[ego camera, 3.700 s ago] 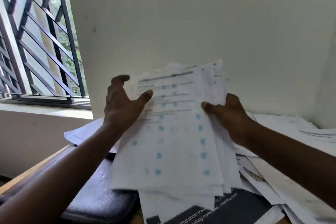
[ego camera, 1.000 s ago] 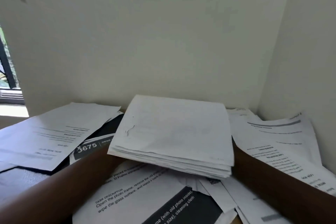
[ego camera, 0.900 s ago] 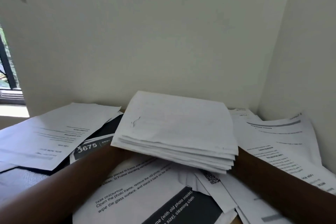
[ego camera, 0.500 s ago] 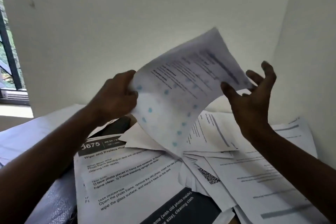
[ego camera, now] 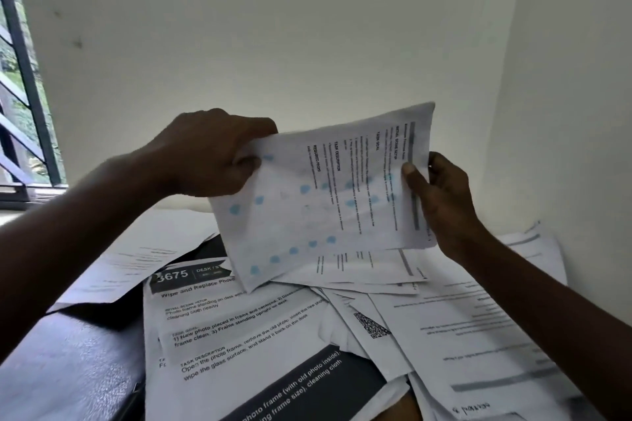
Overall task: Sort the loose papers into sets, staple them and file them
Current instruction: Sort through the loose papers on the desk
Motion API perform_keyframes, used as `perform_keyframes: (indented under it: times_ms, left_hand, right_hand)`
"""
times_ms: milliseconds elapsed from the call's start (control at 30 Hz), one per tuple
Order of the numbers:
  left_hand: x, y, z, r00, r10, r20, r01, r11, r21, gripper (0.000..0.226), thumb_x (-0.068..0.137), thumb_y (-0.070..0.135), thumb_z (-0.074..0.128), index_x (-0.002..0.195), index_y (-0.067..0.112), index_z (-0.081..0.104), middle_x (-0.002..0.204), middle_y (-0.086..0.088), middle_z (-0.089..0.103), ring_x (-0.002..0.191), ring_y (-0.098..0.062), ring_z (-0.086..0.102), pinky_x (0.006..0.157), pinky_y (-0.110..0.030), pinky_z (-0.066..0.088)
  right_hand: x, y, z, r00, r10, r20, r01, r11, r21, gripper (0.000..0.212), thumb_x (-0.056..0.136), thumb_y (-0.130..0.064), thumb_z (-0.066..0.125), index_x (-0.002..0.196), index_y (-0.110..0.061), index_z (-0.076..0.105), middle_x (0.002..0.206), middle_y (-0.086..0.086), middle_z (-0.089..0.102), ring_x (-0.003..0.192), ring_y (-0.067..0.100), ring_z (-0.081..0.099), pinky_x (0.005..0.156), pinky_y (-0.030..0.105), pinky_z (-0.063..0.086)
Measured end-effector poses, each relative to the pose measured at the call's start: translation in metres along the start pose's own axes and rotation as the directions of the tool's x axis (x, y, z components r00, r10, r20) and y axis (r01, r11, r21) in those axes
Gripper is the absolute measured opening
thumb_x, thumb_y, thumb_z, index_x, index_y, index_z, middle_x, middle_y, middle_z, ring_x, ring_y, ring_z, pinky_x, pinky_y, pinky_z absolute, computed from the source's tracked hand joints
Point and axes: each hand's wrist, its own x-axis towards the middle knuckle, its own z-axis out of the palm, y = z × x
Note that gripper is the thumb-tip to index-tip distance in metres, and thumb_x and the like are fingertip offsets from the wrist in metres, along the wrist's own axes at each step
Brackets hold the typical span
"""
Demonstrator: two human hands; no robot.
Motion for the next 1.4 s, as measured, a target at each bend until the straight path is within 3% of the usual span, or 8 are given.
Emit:
perform_keyframes:
  times_ms: [133,300,500,600,1033,1133,1267,1400]
  left_hand:
    - [-0.025,0.012,0.047,0.818,-0.43,-0.382,0.253,0.865,-0.434,0.053,0.084,0.041,0.072,0.13,0.032,0.048,0.119,0.011,0.067,0.107,-0.027,0.065,0.09,-0.047,0.051]
    - [-0.025,0.025,0.09,0.647,-0.739,0.184,0.358,0.081,-0.93,0.057,0.092,0.004,0.073,0.14,0.019,0.047,0.123,-0.005,0.067,0.097,-0.015,0.068,0.071,-0.025,0.056]
    - [-0.015,0.038,0.104,0.638,-0.74,0.214,0.252,-0.063,-0.966,0.038,0.094,-0.007,0.052,0.096,0.025,0.072,0.09,0.008,0.076,0.079,-0.015,0.07,0.068,-0.035,0.061]
    - [-0.029,0.049,0.133,0.642,-0.743,0.188,0.323,0.04,-0.946,0.035,0.092,-0.011,0.048,0.096,0.019,0.067,0.091,0.009,0.072,0.088,-0.015,0.062,0.074,-0.027,0.053]
    - [-0.037,0.044,0.146,0.61,-0.787,0.092,0.345,0.16,-0.925,0.02,0.097,-0.001,0.05,0.105,0.011,0.064,0.095,-0.004,0.067,0.091,-0.023,0.058,0.079,-0.033,0.047]
    - [-0.04,0.048,0.137,0.681,-0.708,0.186,0.288,0.025,-0.957,0.012,0.097,0.015,0.058,0.103,0.026,0.06,0.12,-0.004,0.061,0.11,-0.02,0.057,0.109,-0.04,0.046]
    - [-0.054,0.053,0.138,0.626,-0.613,0.482,0.503,-0.155,-0.85,0.026,0.109,0.008,0.048,0.132,0.011,0.058,0.124,-0.004,0.054,0.122,-0.022,0.053,0.095,-0.038,0.046]
    - [-0.049,0.048,0.138,0.58,-0.731,0.36,0.378,-0.15,-0.913,0.03,0.096,0.01,0.066,0.125,0.003,0.065,0.125,-0.015,0.065,0.116,-0.032,0.06,0.105,-0.055,0.048]
  right_hand:
    - [-0.005,0.021,0.005,0.995,-0.003,-0.095,0.007,0.999,0.043,0.011,0.105,-0.022,0.058,0.108,-0.031,0.062,0.118,-0.001,0.072,0.11,0.02,0.069,0.099,0.051,0.056]
    - [-0.006,0.023,0.004,0.985,-0.018,-0.171,0.033,0.996,0.085,0.009,0.107,-0.021,0.053,0.112,-0.027,0.056,0.121,0.002,0.067,0.114,0.021,0.065,0.103,0.053,0.053]
    - [-0.009,0.019,0.009,0.969,-0.05,-0.242,0.073,0.993,0.088,0.01,0.108,-0.016,0.044,0.115,-0.019,0.051,0.107,-0.012,0.063,0.099,0.001,0.062,0.095,0.03,0.053]
    - [-0.03,0.038,0.019,0.963,0.037,-0.268,-0.029,0.999,0.035,0.017,0.109,-0.014,0.041,0.125,-0.008,0.046,0.095,-0.016,0.058,0.074,-0.018,0.055,0.074,0.018,0.043]
    - [-0.044,0.05,0.027,0.961,0.047,-0.274,-0.086,0.987,-0.134,0.031,0.107,-0.011,0.043,0.137,-0.018,0.045,0.084,-0.012,0.056,0.076,0.023,0.056,0.079,0.034,0.041]
    - [-0.037,0.059,0.03,0.949,0.016,-0.315,-0.068,0.986,-0.155,0.027,0.1,-0.005,0.046,0.117,-0.016,0.063,0.091,-0.001,0.061,0.091,0.02,0.054,0.082,0.036,0.041]
    - [-0.046,0.069,0.025,0.981,-0.01,-0.193,-0.012,0.994,-0.111,0.017,0.093,-0.009,0.054,0.11,-0.005,0.056,0.098,0.005,0.061,0.097,0.006,0.06,0.093,0.026,0.046]
    - [-0.043,0.058,0.022,0.978,-0.131,-0.165,0.109,0.985,-0.134,0.021,0.09,-0.012,0.054,0.105,0.002,0.051,0.088,-0.005,0.053,0.083,0.0,0.054,0.083,0.011,0.042]
